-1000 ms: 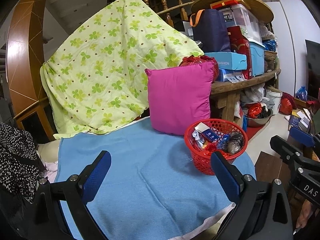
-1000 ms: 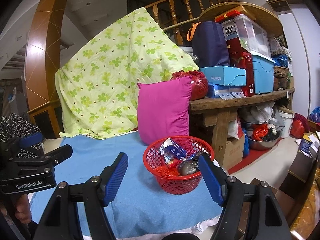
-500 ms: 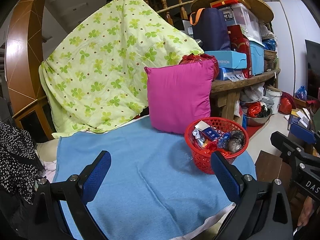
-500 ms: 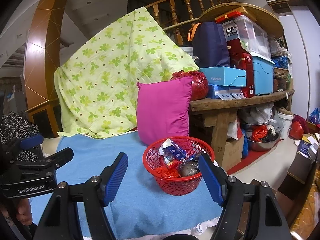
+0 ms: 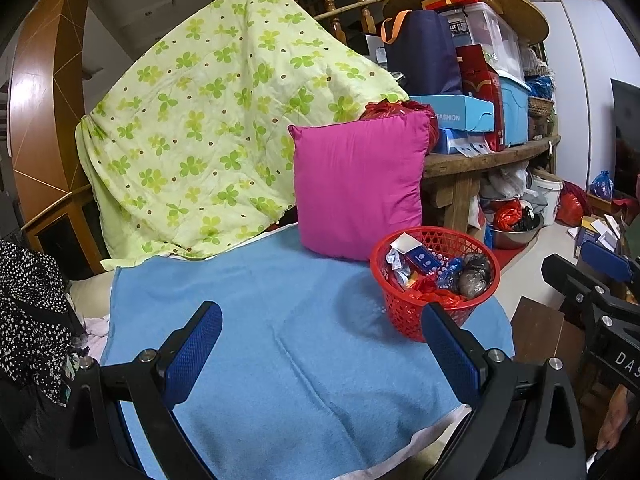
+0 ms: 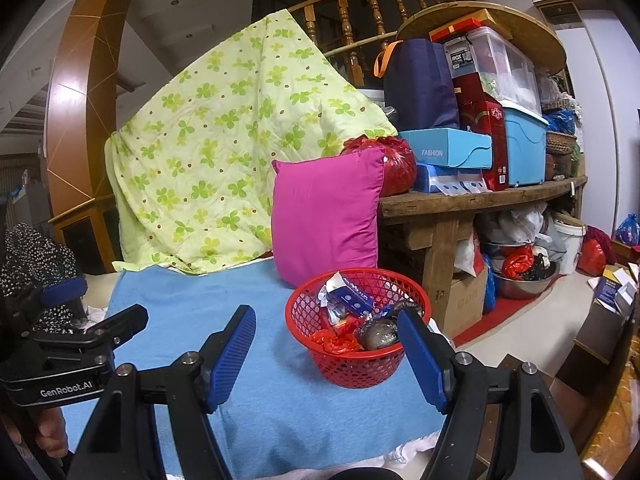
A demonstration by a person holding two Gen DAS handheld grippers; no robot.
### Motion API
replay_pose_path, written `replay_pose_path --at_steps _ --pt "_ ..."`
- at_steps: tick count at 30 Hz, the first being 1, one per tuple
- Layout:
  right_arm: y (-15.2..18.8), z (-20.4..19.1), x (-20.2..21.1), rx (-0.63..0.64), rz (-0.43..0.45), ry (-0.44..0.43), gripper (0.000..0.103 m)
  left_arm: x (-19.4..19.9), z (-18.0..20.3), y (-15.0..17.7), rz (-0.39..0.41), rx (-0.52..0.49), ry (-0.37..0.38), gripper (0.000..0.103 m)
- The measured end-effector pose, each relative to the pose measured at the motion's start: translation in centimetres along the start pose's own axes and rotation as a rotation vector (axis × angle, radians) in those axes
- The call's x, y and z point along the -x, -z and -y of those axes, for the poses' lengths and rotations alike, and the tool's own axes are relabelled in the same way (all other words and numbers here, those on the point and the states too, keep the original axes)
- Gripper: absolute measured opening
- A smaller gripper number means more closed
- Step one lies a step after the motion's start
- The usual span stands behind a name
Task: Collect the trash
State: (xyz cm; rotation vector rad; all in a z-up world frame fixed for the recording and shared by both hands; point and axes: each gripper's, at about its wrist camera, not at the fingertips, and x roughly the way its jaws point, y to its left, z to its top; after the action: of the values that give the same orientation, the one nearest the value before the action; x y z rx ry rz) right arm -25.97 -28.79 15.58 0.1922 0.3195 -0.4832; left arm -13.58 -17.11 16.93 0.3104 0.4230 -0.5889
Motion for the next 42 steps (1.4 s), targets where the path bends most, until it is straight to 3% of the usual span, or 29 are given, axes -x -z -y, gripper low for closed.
replay_pose_path --at_steps 42 --pt "0.5 -1.2 -0.4 0.011 -0.001 0.0 0.077 -0.3 0.1 1.3 -0.008 0.001 0.026 0.099"
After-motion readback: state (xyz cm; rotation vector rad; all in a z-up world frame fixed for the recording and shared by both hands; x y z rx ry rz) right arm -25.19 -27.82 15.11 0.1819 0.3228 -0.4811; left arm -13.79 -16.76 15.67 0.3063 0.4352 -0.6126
